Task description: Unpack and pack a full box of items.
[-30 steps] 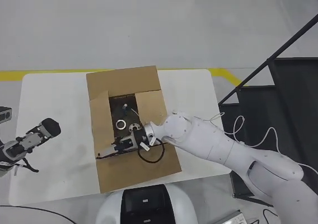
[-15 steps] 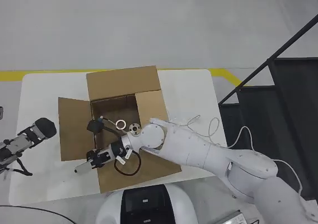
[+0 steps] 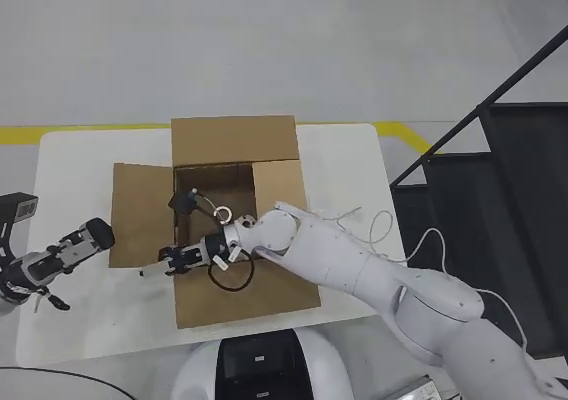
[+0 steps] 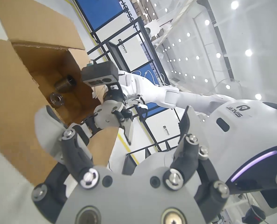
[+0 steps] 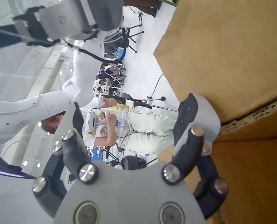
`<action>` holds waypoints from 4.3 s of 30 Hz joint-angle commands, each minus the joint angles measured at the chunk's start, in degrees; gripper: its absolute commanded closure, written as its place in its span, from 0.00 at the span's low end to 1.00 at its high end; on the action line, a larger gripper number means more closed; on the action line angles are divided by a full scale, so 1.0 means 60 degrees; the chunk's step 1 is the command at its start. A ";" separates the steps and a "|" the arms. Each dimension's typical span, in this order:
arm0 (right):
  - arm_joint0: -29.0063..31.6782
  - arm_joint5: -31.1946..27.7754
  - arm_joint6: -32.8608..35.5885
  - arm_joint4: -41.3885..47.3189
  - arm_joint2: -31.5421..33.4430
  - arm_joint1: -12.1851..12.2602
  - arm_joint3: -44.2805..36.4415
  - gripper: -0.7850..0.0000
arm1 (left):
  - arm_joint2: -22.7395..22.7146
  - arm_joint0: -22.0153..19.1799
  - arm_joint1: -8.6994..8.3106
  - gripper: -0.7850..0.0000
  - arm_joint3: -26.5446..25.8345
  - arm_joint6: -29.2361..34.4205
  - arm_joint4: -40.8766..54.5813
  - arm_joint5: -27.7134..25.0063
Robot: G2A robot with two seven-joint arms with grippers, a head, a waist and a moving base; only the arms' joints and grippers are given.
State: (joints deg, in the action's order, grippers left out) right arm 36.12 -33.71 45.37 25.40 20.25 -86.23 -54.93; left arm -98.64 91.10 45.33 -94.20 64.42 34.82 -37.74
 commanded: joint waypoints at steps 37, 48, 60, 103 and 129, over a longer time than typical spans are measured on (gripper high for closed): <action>0.7167 0.0808 0.2183 -0.1165 0.8727 0.3501 -0.7971 0.00 | 0.2465 -0.2017 0.0403 0.00 0.0722 -0.2668 -0.4288 0.1684; 0.8166 0.0687 0.2406 -0.0722 0.9806 0.3748 -0.8418 0.00 | 0.4662 -0.3294 0.0912 0.00 0.1854 -0.4060 -0.5738 0.1848; 0.8255 0.0560 0.2556 -0.0693 0.9899 0.3852 -0.8156 0.00 | 0.2171 -0.1990 0.0503 0.00 -0.0594 -0.3430 -0.4960 0.0794; 0.9393 0.0090 0.2275 0.0331 1.1548 0.4147 -0.7082 0.00 | 0.8601 -0.8130 0.2277 0.00 0.2723 -0.2468 -0.4507 0.3688; 0.9393 0.0090 0.2275 0.0331 1.1548 0.4147 -0.7082 0.00 | 1.1672 -1.0737 0.5552 0.00 0.8459 -0.2054 -0.1842 0.1104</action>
State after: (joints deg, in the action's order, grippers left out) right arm 92.48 -33.17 59.02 27.37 89.54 -61.34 -97.42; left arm -28.16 26.51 78.62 -43.33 51.66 23.00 -29.57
